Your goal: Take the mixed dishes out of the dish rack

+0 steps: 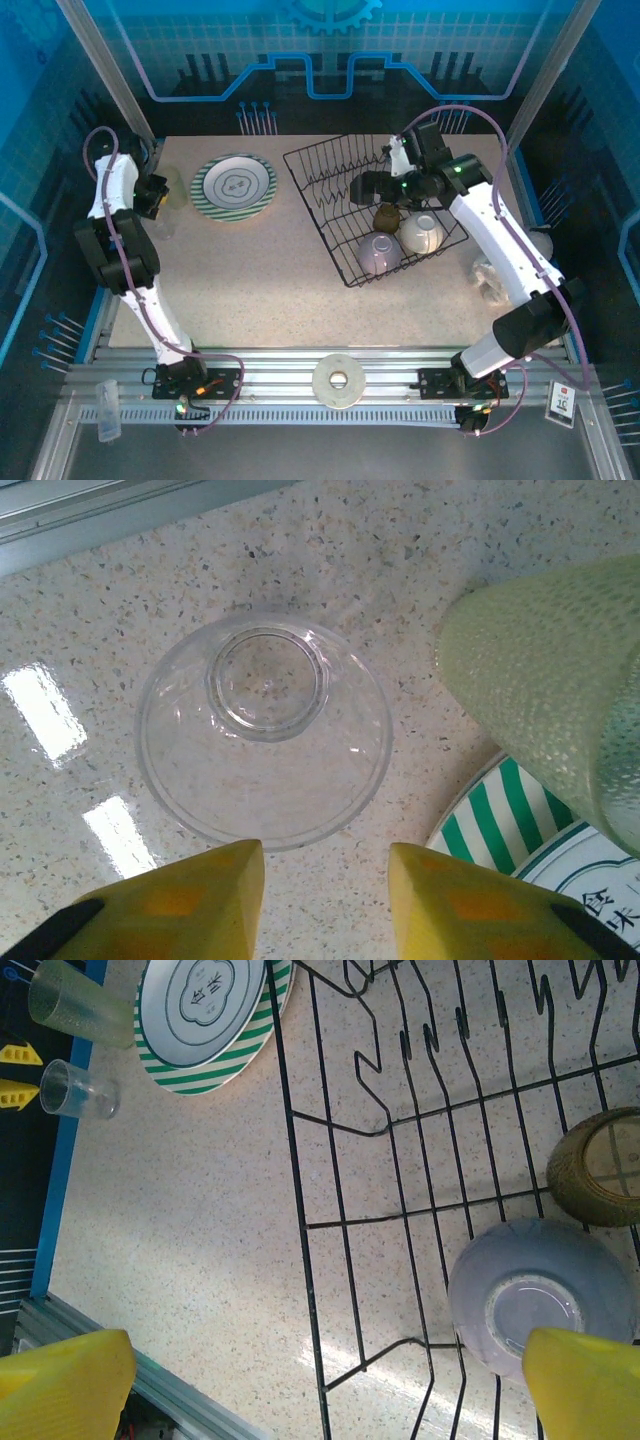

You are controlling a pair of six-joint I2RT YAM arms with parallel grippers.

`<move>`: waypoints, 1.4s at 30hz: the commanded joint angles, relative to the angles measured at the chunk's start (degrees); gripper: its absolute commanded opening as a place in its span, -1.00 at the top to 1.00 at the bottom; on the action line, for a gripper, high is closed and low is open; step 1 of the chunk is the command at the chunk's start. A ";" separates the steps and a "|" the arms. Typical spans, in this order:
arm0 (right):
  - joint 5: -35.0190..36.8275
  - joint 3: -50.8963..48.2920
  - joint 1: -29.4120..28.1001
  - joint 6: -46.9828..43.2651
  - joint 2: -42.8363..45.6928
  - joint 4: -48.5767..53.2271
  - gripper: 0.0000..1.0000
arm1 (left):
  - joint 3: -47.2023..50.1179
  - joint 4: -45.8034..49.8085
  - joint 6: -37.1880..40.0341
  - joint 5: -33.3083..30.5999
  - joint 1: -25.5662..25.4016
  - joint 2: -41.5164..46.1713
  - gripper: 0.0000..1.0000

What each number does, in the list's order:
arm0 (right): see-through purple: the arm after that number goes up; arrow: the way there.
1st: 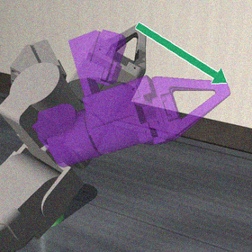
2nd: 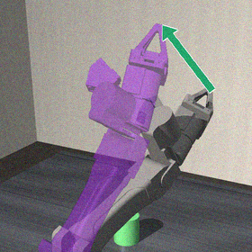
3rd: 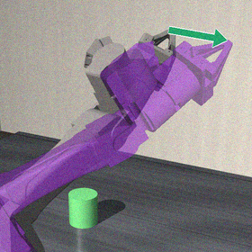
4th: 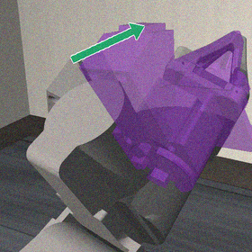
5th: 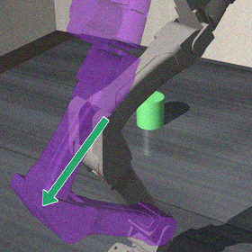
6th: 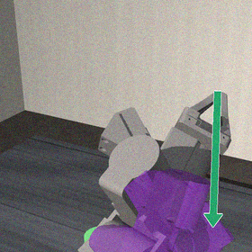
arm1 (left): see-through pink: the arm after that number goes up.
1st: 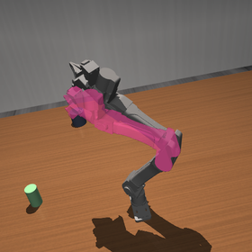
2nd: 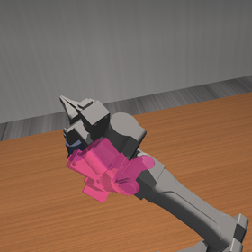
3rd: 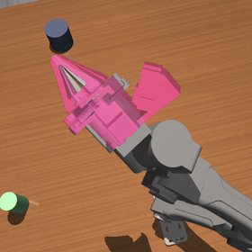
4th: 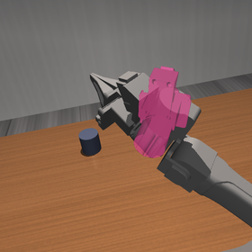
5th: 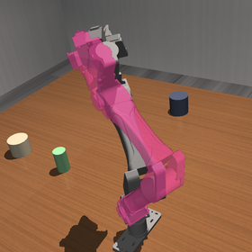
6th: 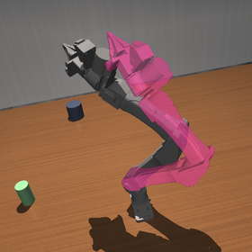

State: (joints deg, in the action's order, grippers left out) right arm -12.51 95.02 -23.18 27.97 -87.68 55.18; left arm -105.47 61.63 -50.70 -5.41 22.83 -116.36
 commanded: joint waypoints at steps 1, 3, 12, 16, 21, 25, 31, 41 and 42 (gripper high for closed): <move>-1.36 -0.70 0.69 -1.24 2.15 -0.83 -1.00 | 0.97 0.83 0.06 1.20 0.65 2.96 0.17; -1.43 -0.95 1.10 -1.51 2.42 -0.84 -1.00 | 0.80 0.92 0.53 1.36 0.70 3.38 0.05; -2.21 -4.84 3.44 -0.69 3.76 -2.60 -1.00 | 1.56 1.61 5.22 2.04 0.67 6.25 -0.82; -1.87 -5.23 4.10 -1.22 3.98 -2.20 -1.00 | 2.37 1.54 8.58 2.49 0.36 8.38 -0.99; 2.19 -5.52 4.22 -3.40 4.90 0.02 -1.00 | 2.70 3.18 11.65 -0.13 -1.99 11.17 -0.99; 5.63 -7.28 4.35 -5.12 6.04 1.42 -1.00 | 7.64 0.13 10.42 8.08 -2.36 14.48 -0.99; 8.63 -11.25 4.79 -5.24 8.69 0.48 -1.00 | 21.97 -11.73 6.33 14.64 -4.28 28.48 -0.98; 10.82 -16.29 3.51 -6.36 12.70 -2.93 -1.00 | 39.28 -23.21 2.13 27.24 -10.01 48.13 -0.98; 10.67 -16.74 3.49 -6.24 12.85 -3.31 -1.00 | 40.42 -23.73 2.09 28.59 -10.31 49.90 -0.98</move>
State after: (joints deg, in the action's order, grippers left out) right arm -1.72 79.81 -19.22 22.33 -76.20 53.95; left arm -68.18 41.87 -47.59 16.93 13.69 -70.59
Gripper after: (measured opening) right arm 0.999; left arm 0.992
